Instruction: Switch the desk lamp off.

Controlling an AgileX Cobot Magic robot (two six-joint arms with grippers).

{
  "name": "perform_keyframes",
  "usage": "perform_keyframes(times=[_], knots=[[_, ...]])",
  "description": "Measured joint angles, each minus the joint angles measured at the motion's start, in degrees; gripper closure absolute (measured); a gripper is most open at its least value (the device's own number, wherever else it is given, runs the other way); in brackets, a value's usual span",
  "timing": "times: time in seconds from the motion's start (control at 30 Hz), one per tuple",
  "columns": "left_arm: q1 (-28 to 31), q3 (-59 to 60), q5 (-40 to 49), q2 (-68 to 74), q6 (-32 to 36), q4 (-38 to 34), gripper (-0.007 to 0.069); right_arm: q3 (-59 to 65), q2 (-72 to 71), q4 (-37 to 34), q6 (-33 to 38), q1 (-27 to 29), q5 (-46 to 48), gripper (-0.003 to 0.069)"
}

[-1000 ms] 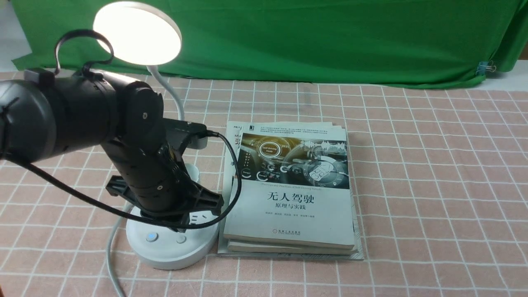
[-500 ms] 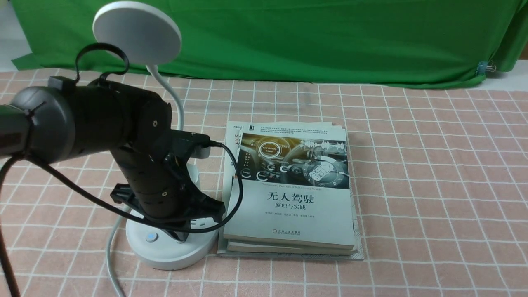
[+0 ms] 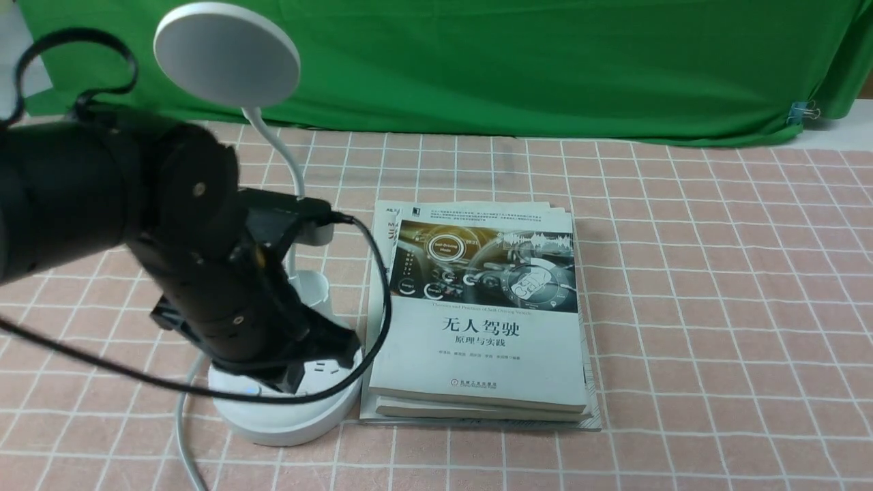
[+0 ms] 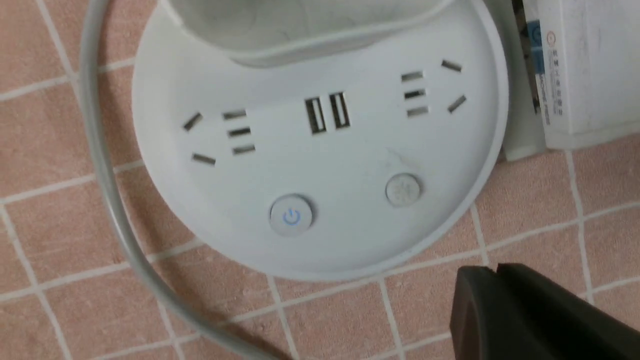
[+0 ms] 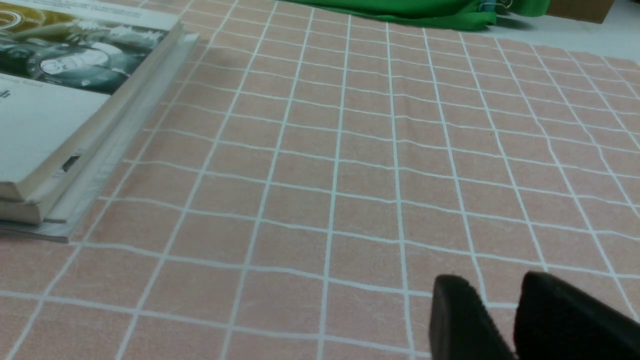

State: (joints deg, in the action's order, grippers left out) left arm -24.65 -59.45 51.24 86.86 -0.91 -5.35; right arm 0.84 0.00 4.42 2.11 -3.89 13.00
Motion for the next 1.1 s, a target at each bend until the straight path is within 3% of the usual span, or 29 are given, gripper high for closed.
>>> perform_keyframes(times=[0.63,1.1], knots=[[0.00,35.52,-27.24,-58.19,-1.50,-1.52,0.0620,0.00,0.00,0.00,0.00,0.00,0.00,0.0419],[0.00,41.24,-27.66,-66.99,-1.23,2.71,0.0620,0.00,0.00,0.00,0.00,0.00,0.00,0.0419]])
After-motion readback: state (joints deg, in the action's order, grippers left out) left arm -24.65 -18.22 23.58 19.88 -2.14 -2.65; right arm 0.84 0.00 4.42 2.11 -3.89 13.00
